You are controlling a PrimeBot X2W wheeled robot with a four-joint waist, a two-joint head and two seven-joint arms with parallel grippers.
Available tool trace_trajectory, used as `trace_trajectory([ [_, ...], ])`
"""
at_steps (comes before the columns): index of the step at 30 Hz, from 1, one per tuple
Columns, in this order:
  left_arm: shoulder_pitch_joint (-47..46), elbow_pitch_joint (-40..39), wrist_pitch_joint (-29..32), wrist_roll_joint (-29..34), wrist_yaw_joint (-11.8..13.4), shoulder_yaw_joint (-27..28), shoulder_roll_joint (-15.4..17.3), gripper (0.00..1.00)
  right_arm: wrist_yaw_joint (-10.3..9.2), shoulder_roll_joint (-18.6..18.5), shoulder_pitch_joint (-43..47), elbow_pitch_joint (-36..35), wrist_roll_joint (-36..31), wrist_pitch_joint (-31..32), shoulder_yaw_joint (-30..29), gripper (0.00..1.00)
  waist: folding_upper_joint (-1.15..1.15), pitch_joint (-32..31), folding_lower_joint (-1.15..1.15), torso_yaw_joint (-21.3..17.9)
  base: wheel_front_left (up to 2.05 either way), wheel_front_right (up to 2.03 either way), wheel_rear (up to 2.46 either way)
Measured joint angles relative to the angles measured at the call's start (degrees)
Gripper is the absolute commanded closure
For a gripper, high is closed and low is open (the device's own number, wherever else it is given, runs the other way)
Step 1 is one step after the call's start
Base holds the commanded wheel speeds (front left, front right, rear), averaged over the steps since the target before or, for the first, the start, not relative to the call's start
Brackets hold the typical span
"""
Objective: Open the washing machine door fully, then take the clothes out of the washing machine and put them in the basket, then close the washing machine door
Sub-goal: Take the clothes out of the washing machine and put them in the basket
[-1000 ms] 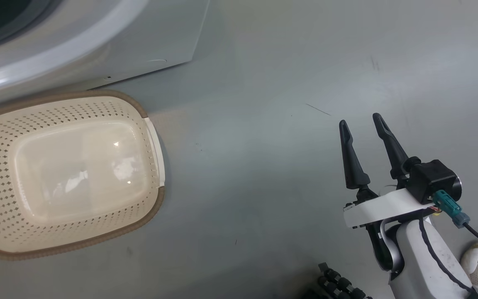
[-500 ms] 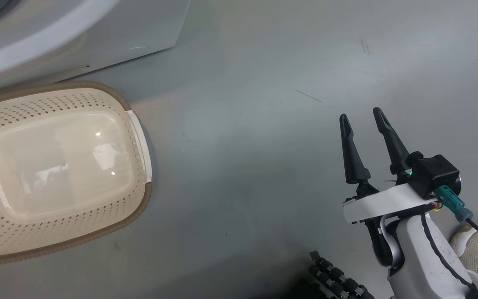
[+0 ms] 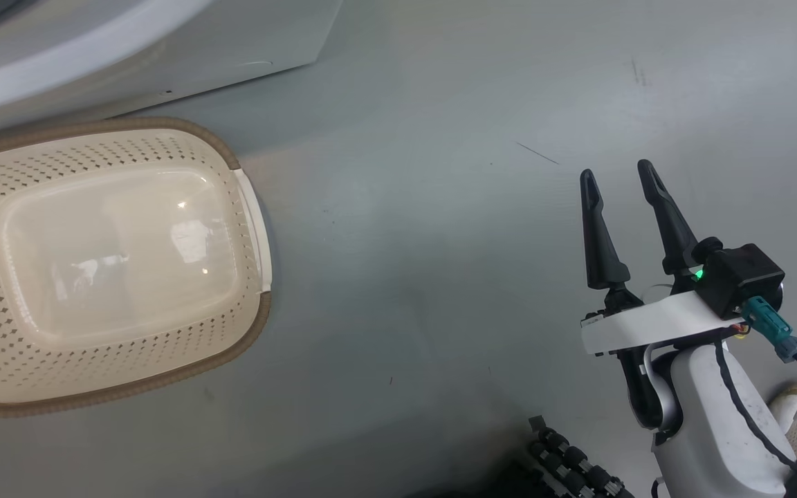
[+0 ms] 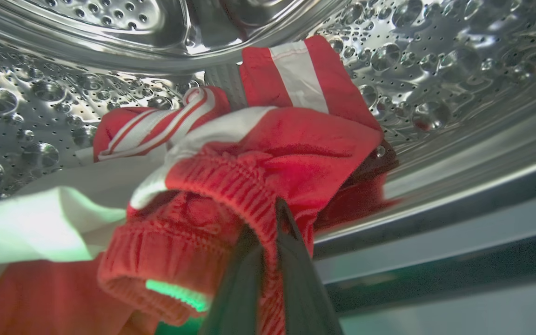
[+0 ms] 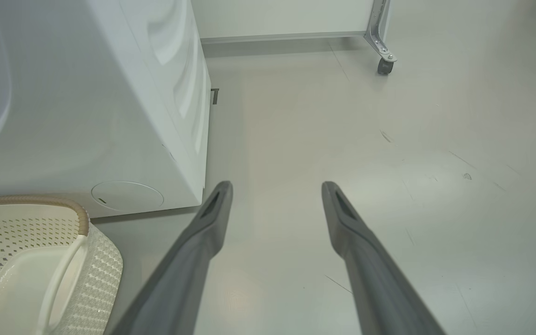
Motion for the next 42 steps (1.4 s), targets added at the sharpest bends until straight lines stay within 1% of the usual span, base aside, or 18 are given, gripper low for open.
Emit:
trace_trajectory([
  [6, 0.1, -0.1, -5.4, -0.2, 0.0, 0.6, -1.2, 1.0, -0.08, 0.0, -0.4, -0.2, 0.0, 0.0, -0.8, 0.0, 0.0, -0.2, 0.0, 1.4, 0.0, 0.0, 0.0],
  [12, 1.6, -1.1, -12.0, -0.8, -0.1, 1.4, -3.2, 1.0, -0.19, 0.0, -0.4, -0.2, -0.3, 0.0, -1.4, 0.0, 0.0, -0.8, 0.0, 3.1, 0.0, 0.0, 0.0],
  [13, 2.1, -1.3, -13.1, -1.3, -0.1, 1.7, -3.7, 1.0, -0.48, 0.0, -0.4, -0.2, -0.5, 0.0, -1.6, 0.0, 0.0, -1.0, 0.0, 3.4, 0.0, 0.0, 0.0],
  [16, 4.1, -2.0, -16.7, -2.1, -0.2, 2.0, -5.2, 1.0, -0.47, -0.1, -0.4, -0.1, -0.9, 0.0, -2.0, 0.0, 0.0, -1.6, 0.0, 4.3, 0.0, 0.0, 0.0],
  [18, 5.5, -2.3, -18.8, -2.1, -0.6, 2.0, -5.5, 1.0, -0.47, 0.0, -0.4, 0.0, -1.2, 0.0, -2.0, 0.0, 0.0, -2.2, 0.0, 4.8, 0.0, 0.0, 0.0],
  [22, 8.5, -2.9, -22.9, -2.1, -0.6, 2.1, -6.0, 1.0, -0.46, -0.1, -0.4, 0.4, -1.8, 0.0, -2.0, 0.0, 0.0, -3.8, 0.0, 5.8, 0.0, 0.0, 0.0],
  [26, 11.8, -3.4, -26.7, -2.1, -0.6, 2.1, -7.1, 1.0, -0.46, -0.1, -0.2, 0.9, -2.2, 0.0, -2.4, 0.0, 0.0, -5.6, 0.0, 6.8, 0.0, 0.0, 0.0],
  [27, 11.8, -3.4, -26.7, -2.1, -0.6, 2.1, -7.1, 1.0, -0.46, -0.1, -0.2, 0.9, -2.2, 0.0, -2.4, 0.0, 0.0, -5.6, 0.0, 6.8, 0.0, 0.0, 0.0],
  [28, 13.6, -3.8, -28.5, -2.1, -0.6, 2.1, -7.4, 1.0, -0.46, -0.2, 0.0, 1.2, -2.5, 0.0, -2.6, 0.0, 0.0, -6.6, 0.0, 7.3, 0.0, 0.0, 0.0],
  [31, 16.2, -4.5, -31.1, -2.1, -0.6, 2.1, -7.8, 1.0, -0.46, -0.6, 1.0, 1.6, -2.9, 0.0, -2.8, 0.0, 0.0, -8.1, 0.0, 8.2, 0.0, 0.0, 0.0],
  [35, 19.4, -5.5, -34.1, -2.1, -0.6, 2.1, -8.8, 1.0, -0.43, -1.1, 2.3, 2.2, -3.1, 0.0, -3.0, 0.0, 0.0, -10.2, 0.0, 9.4, 0.0, 0.0, 0.0],
  [38, 21.5, -6.8, -36.1, -1.6, -0.6, 1.9, -9.0, 1.0, -0.43, -1.1, 3.0, 2.5, -3.3, 0.0, -3.0, 0.0, 0.0, -11.8, 0.0, 10.2, 0.0, 0.0, 0.0],
  [42, 24.1, -9.4, -36.7, -1.1, -0.6, 1.3, -9.4, 1.0, -0.43, -1.1, 3.9, 2.6, -3.3, 0.0, -3.0, 0.0, 0.0, -14.0, 0.0, 11.3, 0.0, 0.0, 0.0],
])
